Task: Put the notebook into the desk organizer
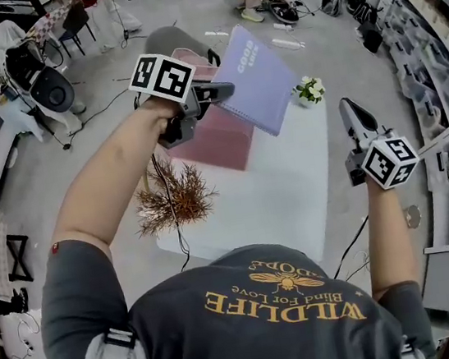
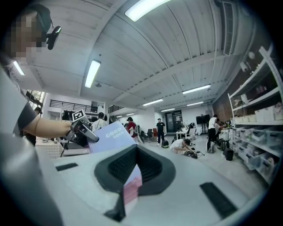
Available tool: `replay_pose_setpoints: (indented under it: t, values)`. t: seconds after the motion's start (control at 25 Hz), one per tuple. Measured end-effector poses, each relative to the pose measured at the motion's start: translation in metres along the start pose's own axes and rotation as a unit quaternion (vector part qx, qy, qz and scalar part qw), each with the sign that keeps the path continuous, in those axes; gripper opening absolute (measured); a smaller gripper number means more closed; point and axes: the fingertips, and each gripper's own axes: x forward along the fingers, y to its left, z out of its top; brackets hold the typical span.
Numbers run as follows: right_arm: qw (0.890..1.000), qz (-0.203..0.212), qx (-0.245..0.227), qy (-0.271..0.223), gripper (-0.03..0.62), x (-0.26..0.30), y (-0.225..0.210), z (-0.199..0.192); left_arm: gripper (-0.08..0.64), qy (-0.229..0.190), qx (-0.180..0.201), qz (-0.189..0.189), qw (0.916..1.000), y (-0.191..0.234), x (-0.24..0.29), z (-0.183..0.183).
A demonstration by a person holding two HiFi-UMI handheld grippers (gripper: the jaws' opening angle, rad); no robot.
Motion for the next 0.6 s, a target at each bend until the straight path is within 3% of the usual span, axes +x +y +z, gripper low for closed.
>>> replay_pose_setpoints:
  t: [0.32, 0.6]
  values:
    - [1.0, -0.015, -0.002, 0.027, 0.0, 0.03, -0.003, -0.008, 0.031, 0.013, -0.071, 0.011, 0.9973, 0.085, -0.026, -0.01]
    - [0.999, -0.015, 0.0, 0.045, 0.0, 0.046, -0.001, -0.02, 0.035, 0.041, -0.111, 0.057, 0.9913, 0.145, -0.032, -0.034]
